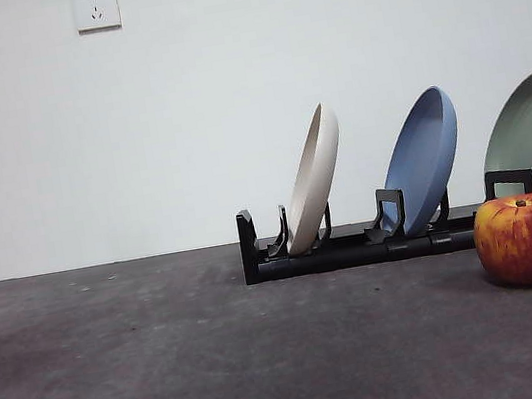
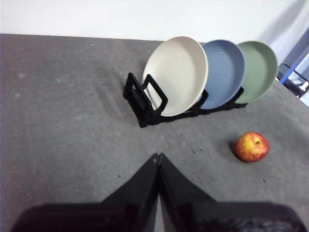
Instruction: Take the yellow plate from the plate rack,put the plate on the table,take the apple from the table,put the apple in the plate
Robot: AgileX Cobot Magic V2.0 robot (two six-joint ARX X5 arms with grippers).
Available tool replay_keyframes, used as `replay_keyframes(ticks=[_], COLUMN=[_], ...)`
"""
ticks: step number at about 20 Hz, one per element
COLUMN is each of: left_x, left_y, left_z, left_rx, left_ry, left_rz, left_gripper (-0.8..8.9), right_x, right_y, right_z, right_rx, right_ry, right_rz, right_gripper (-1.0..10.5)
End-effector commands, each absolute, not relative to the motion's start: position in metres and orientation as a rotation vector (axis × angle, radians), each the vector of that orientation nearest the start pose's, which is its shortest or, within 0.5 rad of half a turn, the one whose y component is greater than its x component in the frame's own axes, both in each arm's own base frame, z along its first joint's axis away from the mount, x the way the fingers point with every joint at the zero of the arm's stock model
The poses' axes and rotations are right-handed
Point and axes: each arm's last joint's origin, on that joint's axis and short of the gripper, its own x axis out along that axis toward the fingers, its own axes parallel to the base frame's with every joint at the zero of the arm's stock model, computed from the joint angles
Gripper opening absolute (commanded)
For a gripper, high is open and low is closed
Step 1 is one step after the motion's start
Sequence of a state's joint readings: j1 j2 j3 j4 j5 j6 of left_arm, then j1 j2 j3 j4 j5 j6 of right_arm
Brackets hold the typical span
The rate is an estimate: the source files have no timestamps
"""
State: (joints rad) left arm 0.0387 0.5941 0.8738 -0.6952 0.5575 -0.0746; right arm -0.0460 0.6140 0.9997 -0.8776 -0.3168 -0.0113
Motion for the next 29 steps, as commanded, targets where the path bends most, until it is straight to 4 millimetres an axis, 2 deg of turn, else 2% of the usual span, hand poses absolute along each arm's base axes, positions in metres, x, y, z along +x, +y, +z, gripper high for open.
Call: replay_keyframes(ticks=[1,4,5,6,8,9,15,20,24,29], left_x=[0.105,0.104,0.104,0.104,0.105,0.106,0.114,0.139,0.180,0.254], left_y=[-0.012,-0.013,-0.013,-0.014,-0.014,-0.014,-0.015,-0.027,-0.051,-0.112], left_z=[0.346,0.352,0.355,0.357,0.361,0.363,0.374,0.390,0.403,0.408], left_rx=[-0.164,-0.164,-0.169,-0.174,-0.182,-0.185,-0.195,-0.180,-0.153,-0.108], left_ry=[0.403,0.389,0.384,0.386,0.407,0.413,0.414,0.423,0.408,0.469], left_rz=[-0.514,-0.536,-0.565,-0.586,-0.587,-0.587,-0.637,-0.726,-0.833,-0.903], left_gripper=[-0.04,0.03,0.39,1.66,5.57,6.69,6.68,6.68,6.68,6.68], right_x=[0.093,0.095,0.096,0.096,0.096,0.096,0.096,0.104,0.116,0.127], right_y=[0.005,0.005,0.005,0.006,0.007,0.007,0.007,0.006,0.006,0.005], right_z=[0.362,0.363,0.362,0.362,0.363,0.363,0.363,0.360,0.357,0.353], right_rx=[0.053,0.056,0.059,0.066,0.079,0.085,0.086,0.092,0.103,0.120], right_ry=[0.483,0.490,0.494,0.493,0.492,0.493,0.492,0.520,0.568,0.610], right_rz=[0.279,0.281,0.291,0.315,0.345,0.343,0.348,0.347,0.346,0.342], right_gripper=[0.0,0.1,0.6,1.8,5.0,6.0,6.0,6.0,6.0,6.0])
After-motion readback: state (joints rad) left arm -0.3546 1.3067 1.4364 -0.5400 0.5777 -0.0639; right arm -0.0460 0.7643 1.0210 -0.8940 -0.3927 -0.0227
